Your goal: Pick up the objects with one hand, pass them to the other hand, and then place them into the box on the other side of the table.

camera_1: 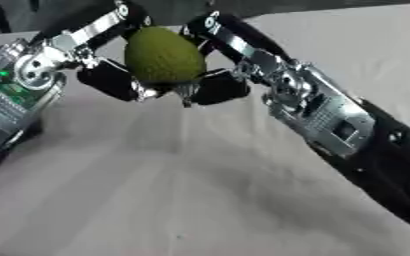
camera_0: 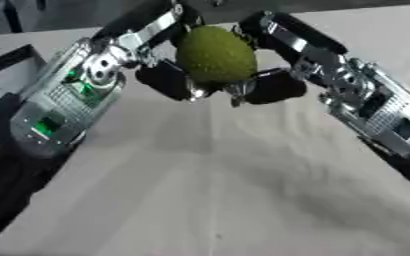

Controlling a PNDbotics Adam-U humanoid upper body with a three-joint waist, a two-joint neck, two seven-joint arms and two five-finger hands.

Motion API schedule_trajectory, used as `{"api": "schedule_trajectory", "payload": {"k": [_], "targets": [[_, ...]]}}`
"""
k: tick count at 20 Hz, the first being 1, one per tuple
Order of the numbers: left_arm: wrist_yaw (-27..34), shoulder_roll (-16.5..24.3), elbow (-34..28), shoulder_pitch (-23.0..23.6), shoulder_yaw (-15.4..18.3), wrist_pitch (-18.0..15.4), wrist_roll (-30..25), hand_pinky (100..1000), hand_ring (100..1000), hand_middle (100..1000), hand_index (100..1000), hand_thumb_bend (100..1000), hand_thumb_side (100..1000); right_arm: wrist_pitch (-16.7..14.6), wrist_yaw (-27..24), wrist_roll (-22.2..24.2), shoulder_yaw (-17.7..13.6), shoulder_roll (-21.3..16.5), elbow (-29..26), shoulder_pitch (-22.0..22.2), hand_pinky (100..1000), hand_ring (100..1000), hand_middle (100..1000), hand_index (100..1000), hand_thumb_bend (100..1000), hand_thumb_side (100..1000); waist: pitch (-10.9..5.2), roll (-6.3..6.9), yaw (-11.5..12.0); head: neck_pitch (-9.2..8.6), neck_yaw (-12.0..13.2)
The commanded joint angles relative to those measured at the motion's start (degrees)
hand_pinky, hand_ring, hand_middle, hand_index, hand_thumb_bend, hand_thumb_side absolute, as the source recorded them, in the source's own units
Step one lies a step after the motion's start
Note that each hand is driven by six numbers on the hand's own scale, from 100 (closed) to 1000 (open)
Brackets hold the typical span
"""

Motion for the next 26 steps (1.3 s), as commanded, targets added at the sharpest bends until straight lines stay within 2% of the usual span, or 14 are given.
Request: {"api": "schedule_trajectory", "payload": {"k": [1,4,6,8,10,14,18,26], "targets": [[0.11,1.22,-1.99,-1.17,1.06,0.55,-0.51,688,563,518,505,498,100,0.9,1.49,0.48,0.12,-0.37,0.33,-0.42,694,709,477,566,337,100,-3.27,0.61,0.01,-0.41,0.05],[-0.48,1.36,-1.99,-0.98,1.46,1.81,0.26,664,527,473,442,541,100,1.41,2.29,0.7,0.04,-0.24,0.57,-0.24,698,730,525,618,364,100,-3.33,0.59,-0.17,-0.36,0.07],[-0.62,1.39,-1.9,-0.84,1.76,2.64,1.63,651,491,432,401,560,100,1.31,2.55,0.82,0.01,-0.19,0.64,-0.13,702,752,571,670,428,100,-3.33,0.57,-0.25,-0.35,0.12],[-0.58,1.37,-1.66,-0.71,1.85,3.23,2.74,640,465,400,370,574,100,0.31,2.58,1.41,0.08,-0.17,0.49,-0.07,720,782,625,730,569,100,-3.3,0.56,-0.29,-0.34,0.13],[-0.32,1.34,-1.31,-0.58,1.91,3.6,3.53,627,445,375,329,620,100,-1.28,3.04,2.62,0.13,-0.2,0.37,-0.04,741,813,667,775,658,100,-3.27,0.57,-0.33,-0.26,0.15],[0.46,1.51,-0.41,-0.24,2.16,3.86,4.9,618,429,364,321,666,100,-3.88,3.84,3.99,-0.19,-0.15,0.69,0.05,753,839,699,810,717,126,-3.27,0.64,-0.4,-0.19,0.3],[0.53,1.64,0.22,-0.08,2.32,4.06,5.07,613,415,352,327,712,100,-4.9,3.48,3.37,-0.38,-0.19,0.88,0.07,754,845,709,820,755,180,-3.29,0.67,-0.44,-0.2,0.49],[0.5,1.89,0.72,0.34,2.42,3.19,4.52,634,419,367,374,667,100,-5.16,3.35,2.1,-0.44,-0.29,1.1,0.44,754,851,718,829,752,184,-3.27,0.64,-0.59,-0.43,1.0]]}}
